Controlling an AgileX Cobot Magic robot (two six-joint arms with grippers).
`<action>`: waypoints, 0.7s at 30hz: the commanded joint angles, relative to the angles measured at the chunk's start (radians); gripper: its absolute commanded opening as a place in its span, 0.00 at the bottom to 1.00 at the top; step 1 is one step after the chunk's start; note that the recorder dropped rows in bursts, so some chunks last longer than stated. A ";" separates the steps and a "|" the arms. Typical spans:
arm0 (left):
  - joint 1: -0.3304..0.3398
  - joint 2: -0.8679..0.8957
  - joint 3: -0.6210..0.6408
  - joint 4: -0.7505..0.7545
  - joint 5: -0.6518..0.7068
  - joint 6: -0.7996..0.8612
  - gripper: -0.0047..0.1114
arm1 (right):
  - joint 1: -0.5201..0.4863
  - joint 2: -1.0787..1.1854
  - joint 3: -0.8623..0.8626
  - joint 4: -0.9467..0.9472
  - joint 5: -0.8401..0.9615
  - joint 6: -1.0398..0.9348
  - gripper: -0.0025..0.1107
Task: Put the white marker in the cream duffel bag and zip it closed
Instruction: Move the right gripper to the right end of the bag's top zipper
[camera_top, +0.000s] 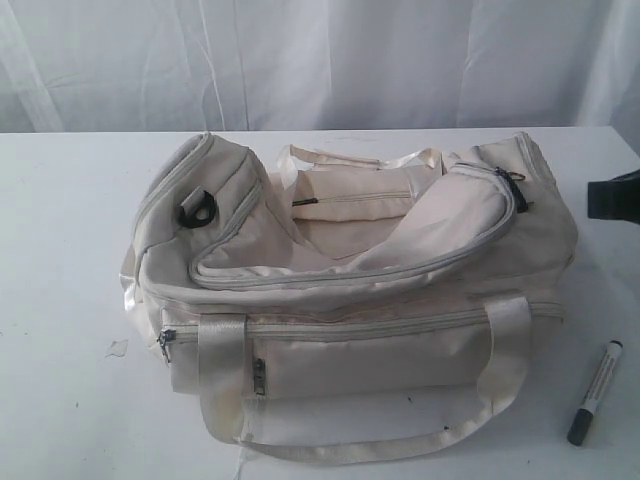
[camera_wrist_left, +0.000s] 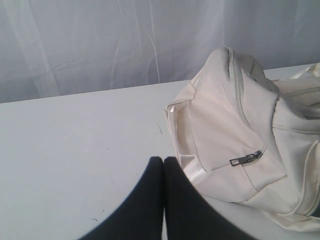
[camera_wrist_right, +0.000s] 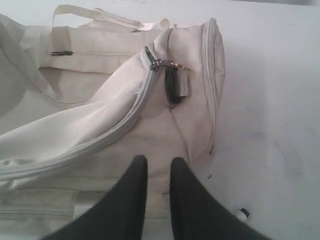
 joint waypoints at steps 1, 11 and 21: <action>0.002 -0.004 0.003 0.003 -0.003 0.002 0.05 | -0.012 0.076 -0.052 -0.047 -0.059 -0.020 0.17; 0.002 -0.004 0.003 0.003 -0.003 0.002 0.05 | -0.362 0.218 -0.166 -0.093 0.014 -0.089 0.22; 0.002 -0.004 0.003 0.003 -0.003 0.002 0.05 | -0.548 0.462 -0.223 0.632 0.158 -0.743 0.26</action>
